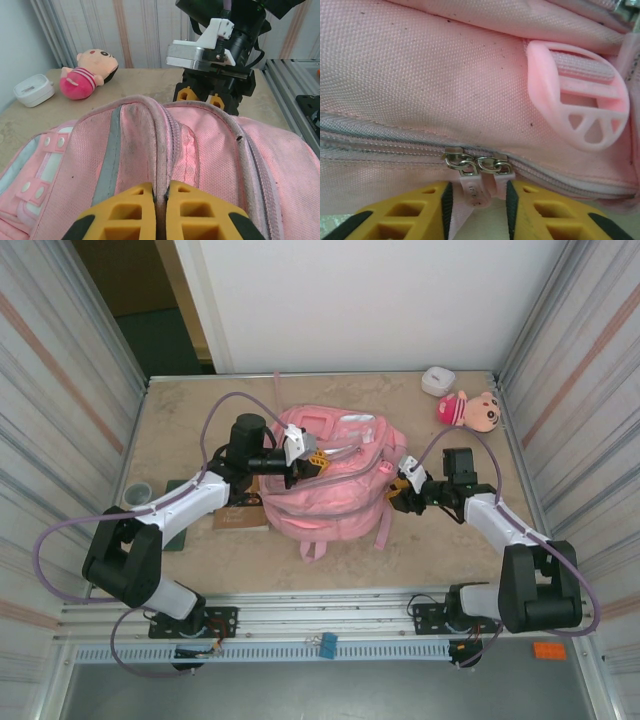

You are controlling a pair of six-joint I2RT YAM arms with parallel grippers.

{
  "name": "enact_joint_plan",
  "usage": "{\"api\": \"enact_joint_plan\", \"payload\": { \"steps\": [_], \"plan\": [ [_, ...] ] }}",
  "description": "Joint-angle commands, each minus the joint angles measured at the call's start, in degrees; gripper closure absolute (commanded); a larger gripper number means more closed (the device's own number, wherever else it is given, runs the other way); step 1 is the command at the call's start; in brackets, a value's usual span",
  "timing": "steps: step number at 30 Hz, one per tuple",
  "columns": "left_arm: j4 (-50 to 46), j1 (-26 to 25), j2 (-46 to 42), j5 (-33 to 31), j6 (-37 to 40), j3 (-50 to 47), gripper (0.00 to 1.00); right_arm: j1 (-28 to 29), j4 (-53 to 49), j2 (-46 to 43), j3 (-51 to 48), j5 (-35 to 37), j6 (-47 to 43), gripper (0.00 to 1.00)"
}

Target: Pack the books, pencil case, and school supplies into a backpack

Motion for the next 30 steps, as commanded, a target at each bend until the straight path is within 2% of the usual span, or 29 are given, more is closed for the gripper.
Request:
{"api": "enact_joint_plan", "payload": {
  "steps": [1,4,8,11,16,19,21,26,30],
  "plan": [
    [6.1,0.0,-1.9,6.0,-0.4,1.1,1.0,0.2,-2.7,0.5,2.2,-3.8,-2.1,0.76],
    [6.1,0.0,-2.0,4.2,-0.6,1.1,1.0,0.3,-4.4,-0.7,2.1,-5.0,-2.7,0.85],
    [6.4,0.0,-1.9,2.8,-1.1,1.0,1.0,0.3,-5.1,-2.2,1.8,-7.8,-2.7,0.87],
    [7.2,0.0,-1.7,3.3,-1.6,0.8,1.0,0.5,-5.8,-1.9,2.2,-8.6,-2.9,0.85],
    [8.4,0.0,-1.9,4.6,-2.3,0.6,1.0,0.4,-5.6,0.3,3.2,-7.0,-3.1,0.72],
    [8.5,0.0,-1.8,4.6,-2.5,0.7,1.0,0.5,-5.9,1.1,4.1,-8.7,-3.0,0.71],
    [8.8,-0.1,-1.6,4.1,-2.8,0.7,1.0,0.4,-5.8,1.0,4.3,-10.1,-2.5,0.74],
    [9.0,-1.0,-1.8,-3.3,-2.9,-0.1,1.0,0.6,-7.5,0.1,4.6,-12.5,-1.1,0.87],
    [9.5,-1.8,-1.9,-6.4,-2.6,-0.7,1.0,1.5,-9.6,-1.5,4.3,-13.2,-1.0,0.89]
  ]
}}
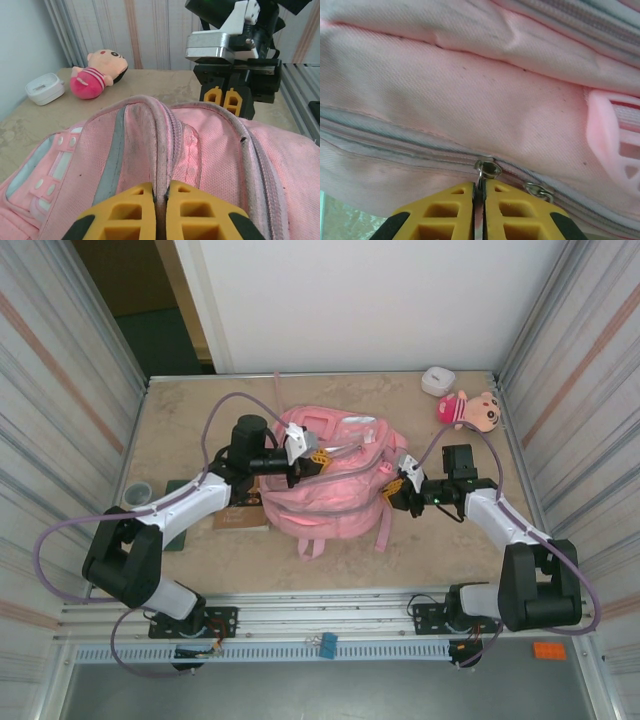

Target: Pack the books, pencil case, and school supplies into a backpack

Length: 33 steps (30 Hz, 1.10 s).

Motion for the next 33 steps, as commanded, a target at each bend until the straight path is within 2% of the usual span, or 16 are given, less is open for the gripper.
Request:
{"api": "enact_joint_plan", "payload": {
  "steps": [1,4,7,11,13,15,20,24,26,28,33],
  "plan": [
    [7.2,-0.7,-1.9,-2.1,-0.5,-0.1,1.0,1.3,-3.0,-2.1,1.2,-4.0,0.7,0.89],
    [8.2,-0.6,-1.9,-1.2,-0.8,-0.2,1.0,1.4,-2.1,-1.8,1.0,-2.5,1.9,0.81],
    [9.0,-0.6,-2.1,-0.5,-1.3,-0.3,1.0,1.4,-1.6,-0.6,1.5,0.1,4.0,0.79],
    [8.7,-1.2,-2.4,-3.7,-1.3,-0.4,1.0,1.9,-2.5,-0.3,2.0,-0.4,4.5,0.92],
    [7.9,-2.0,-2.5,-7.0,-0.7,-0.5,1.0,2.4,-2.9,-1.3,1.9,-0.7,4.8,0.96],
    [8.8,-2.3,-2.5,-7.5,-0.8,-1.0,1.0,2.5,-2.9,-2.4,1.5,-0.7,5.0,1.0],
    [9.9,-2.3,-2.5,-7.9,-1.2,-1.3,1.0,2.5,-3.4,-4.2,1.0,-3.2,5.3,1.0],
    [10.0,-2.3,-2.8,-6.0,-0.9,-1.2,1.0,0.1,-1.8,-3.8,0.6,-0.9,7.2,1.0],
    [10.1,-2.3,-2.8,-5.5,-0.7,-1.2,1.0,-1.8,-1.3,-2.9,0.9,-0.8,7.7,0.96],
    [10.1,-2.3,-2.8,-5.4,-0.7,-1.2,1.0,-2.8,-1.6,-2.3,1.4,0.5,7.5,0.83],
    [10.3,-2.3,-2.8,-4.4,-0.6,-1.3,1.0,-3.8,-1.8,-1.0,1.5,3.7,5.0,0.69]
  ]
}}
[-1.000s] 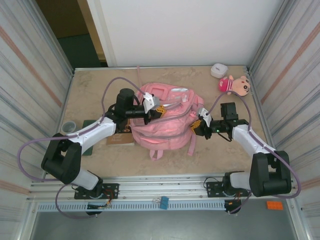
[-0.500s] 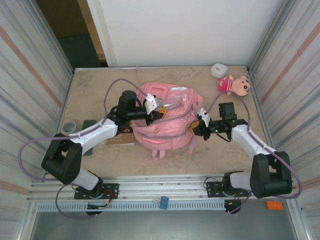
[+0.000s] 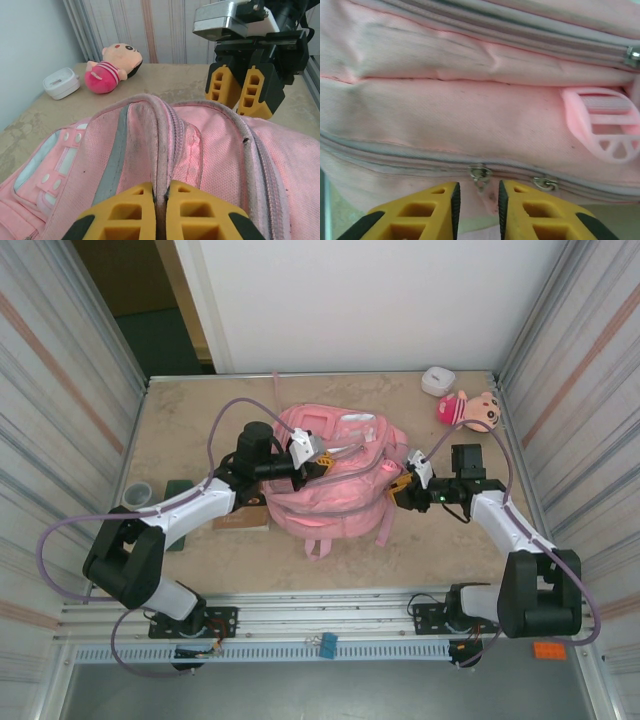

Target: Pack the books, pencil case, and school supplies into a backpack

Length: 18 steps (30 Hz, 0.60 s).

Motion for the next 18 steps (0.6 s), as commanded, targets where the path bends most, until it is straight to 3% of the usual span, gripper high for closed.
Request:
{"api": "enact_joint_plan", "payload": {
  "steps": [1,9,12,15,18],
  "plan": [
    [6.9,0.0,-2.8,2.4,-0.2,0.8,1.0,-0.3,-0.5,1.6,1.2,1.6,-1.4,0.67],
    [7.0,0.0,-2.8,2.9,-0.2,0.8,1.0,2.7,0.3,7.1,2.8,0.8,-2.4,0.63],
    [6.8,0.1,-2.8,2.5,-0.2,0.8,1.0,3.2,-0.4,8.2,3.9,-0.5,-2.9,0.77],
    [5.6,-0.4,-2.8,-1.3,0.0,0.8,1.0,3.2,-2.3,6.9,4.3,-2.4,-3.8,0.96],
    [3.8,-1.8,-2.7,-8.7,2.1,0.8,1.0,3.6,-4.3,4.2,4.0,-3.0,-3.6,1.0]
  ]
}}
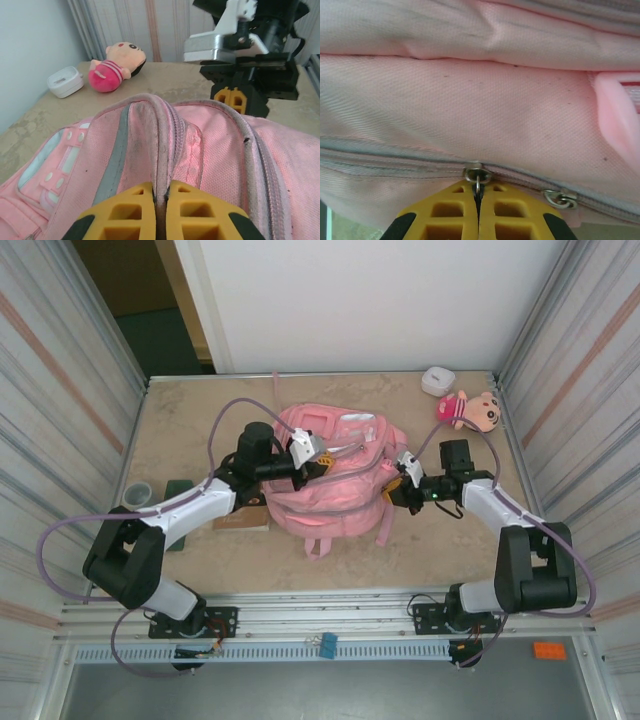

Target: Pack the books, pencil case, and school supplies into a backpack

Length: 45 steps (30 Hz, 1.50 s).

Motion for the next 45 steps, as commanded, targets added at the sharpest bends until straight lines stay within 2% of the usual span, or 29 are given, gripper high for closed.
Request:
{"api": "enact_joint_plan", "payload": {
  "steps": [1,6,15,20,24,29,34,38,40,41,44,45],
  "plan": [
    [3.6,-1.6,-2.6,-8.8,2.1,0.8,1.0,0.9,-3.8,-4.0,1.2,-2.9,-0.2,1.0],
    [3.1,-2.6,-1.8,-18.5,2.4,1.1,1.0,3.1,-9.1,-8.1,2.6,-3.6,3.4,1.0],
    [0.4,-5.5,-0.8,-28.7,5.9,2.5,1.0,6.1,-17.6,-11.5,7.0,-2.7,16.0,1.0],
    [2.4,-6.1,-0.2,-28.6,3.1,2.7,1.0,11.1,-14.7,-12.7,6.8,1.5,29.1,1.0],
    [3.0,-8.4,1.0,-29.5,1.0,3.9,1.0,15.5,-10.1,-12.4,6.2,6.4,46.3,1.0],
    [3.6,-10.6,3.4,-31.3,-3.1,5.8,1.0,21.8,-1.8,-13.0,3.9,12.0,62.2,1.0],
    [5.6,-10.7,4.9,-31.3,-6.2,6.4,1.0,28.3,5.2,-12.6,1.8,18.0,72.9,1.0],
    [8.3,-10.0,5.0,-26.3,-7.3,6.3,1.0,31.4,10.8,-9.9,1.0,19.6,79.3,1.0],
    [8.9,-9.3,4.6,-24.0,-8.0,6.1,1.0,31.6,10.7,-9.3,1.6,19.3,80.0,0.93],
    [9.2,-8.8,4.3,-21.9,-8.1,6.0,1.0,31.6,10.0,-10.3,1.8,19.9,79.7,0.83],
    [10.7,-6.4,3.0,-13.0,-8.1,4.6,1.0,29.8,7.3,-16.1,0.9,22.4,79.1,0.44],
    [11.4,-5.5,2.6,-10.0,-8.0,4.1,1.0,28.0,6.6,-17.8,0.4,22.1,79.9,0.37]
  ]
}}
